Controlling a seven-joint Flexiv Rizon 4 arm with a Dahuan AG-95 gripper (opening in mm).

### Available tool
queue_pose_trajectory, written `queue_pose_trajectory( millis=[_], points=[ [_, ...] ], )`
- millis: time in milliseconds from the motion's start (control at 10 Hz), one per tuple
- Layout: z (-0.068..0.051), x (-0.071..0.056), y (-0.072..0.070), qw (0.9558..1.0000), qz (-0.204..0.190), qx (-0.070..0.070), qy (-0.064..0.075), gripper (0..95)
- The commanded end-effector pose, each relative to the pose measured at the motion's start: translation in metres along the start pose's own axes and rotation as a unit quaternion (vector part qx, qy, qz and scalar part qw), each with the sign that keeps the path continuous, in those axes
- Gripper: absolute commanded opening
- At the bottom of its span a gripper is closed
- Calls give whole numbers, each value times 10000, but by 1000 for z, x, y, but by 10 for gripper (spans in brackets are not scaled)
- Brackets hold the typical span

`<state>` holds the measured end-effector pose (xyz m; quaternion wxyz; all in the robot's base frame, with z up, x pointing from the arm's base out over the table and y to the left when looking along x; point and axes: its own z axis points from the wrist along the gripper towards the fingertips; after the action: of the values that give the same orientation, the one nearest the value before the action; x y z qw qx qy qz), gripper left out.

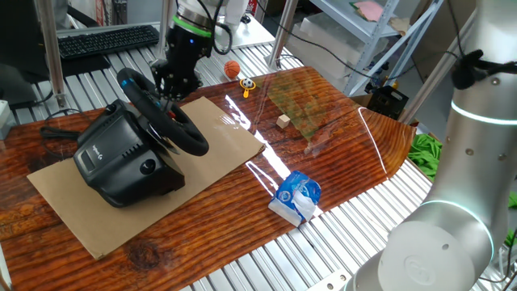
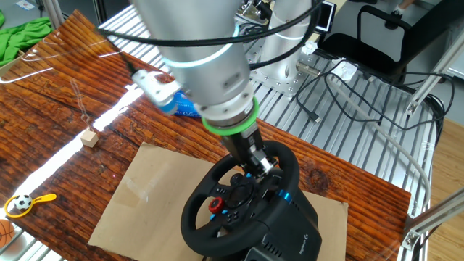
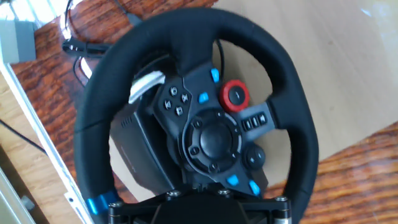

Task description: Rotate the steering wheel 90 degrees clockwise

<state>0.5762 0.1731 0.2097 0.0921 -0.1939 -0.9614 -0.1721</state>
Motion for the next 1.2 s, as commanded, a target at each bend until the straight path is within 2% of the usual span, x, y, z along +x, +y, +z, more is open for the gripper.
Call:
queue_pose_trajectory(
  millis=[100,300,500,700,800,1200],
  points=[
    [-3,-7,13,9998,150,11,100,0],
    [-4,-12,20,9996,248,-14,115,0],
    [-1,-20,30,9992,385,-11,111,0],
    [5,-29,33,9992,382,-13,91,0],
    [7,-34,34,9988,466,-141,84,0],
    [13,-51,35,9985,458,-252,172,0]
  ],
)
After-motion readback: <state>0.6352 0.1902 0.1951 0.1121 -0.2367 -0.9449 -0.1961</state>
